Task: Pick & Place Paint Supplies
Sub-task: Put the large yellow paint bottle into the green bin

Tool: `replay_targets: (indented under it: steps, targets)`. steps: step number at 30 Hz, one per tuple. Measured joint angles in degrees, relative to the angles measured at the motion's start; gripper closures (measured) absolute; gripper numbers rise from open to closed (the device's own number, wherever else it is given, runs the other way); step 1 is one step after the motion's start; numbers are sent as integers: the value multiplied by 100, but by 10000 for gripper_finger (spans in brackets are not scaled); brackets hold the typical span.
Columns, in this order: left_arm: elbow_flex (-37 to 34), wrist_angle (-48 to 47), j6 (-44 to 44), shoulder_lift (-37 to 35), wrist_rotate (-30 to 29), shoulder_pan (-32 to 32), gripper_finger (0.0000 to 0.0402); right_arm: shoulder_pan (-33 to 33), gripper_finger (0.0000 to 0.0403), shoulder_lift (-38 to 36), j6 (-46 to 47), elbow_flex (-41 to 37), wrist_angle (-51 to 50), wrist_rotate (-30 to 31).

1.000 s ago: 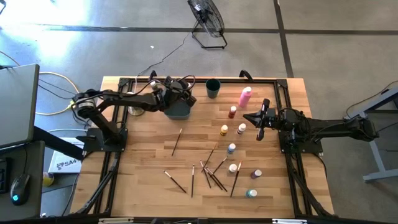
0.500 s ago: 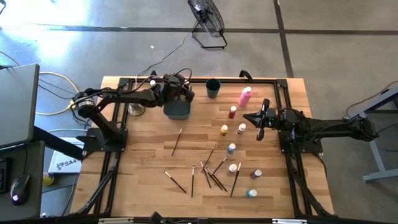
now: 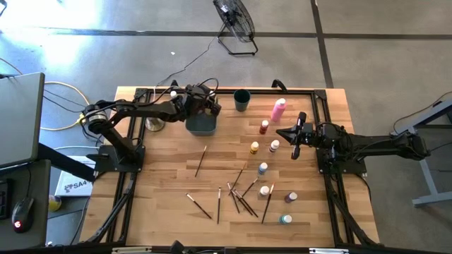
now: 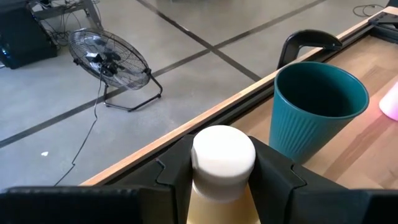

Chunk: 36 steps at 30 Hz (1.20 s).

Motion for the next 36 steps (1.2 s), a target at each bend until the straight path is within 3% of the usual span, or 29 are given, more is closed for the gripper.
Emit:
replay_targets:
  steps: [11,25,36]
  targets:
    - [-2,-41,0,0,-81,0,273,0,400,0,0,0,1,0]
    - [-15,-87,10,2,-393,0,156,-1,400,0,0,0,1,0]
    - [-15,-82,37,7,-393,0,123,0,400,-2,0,0,1,0]
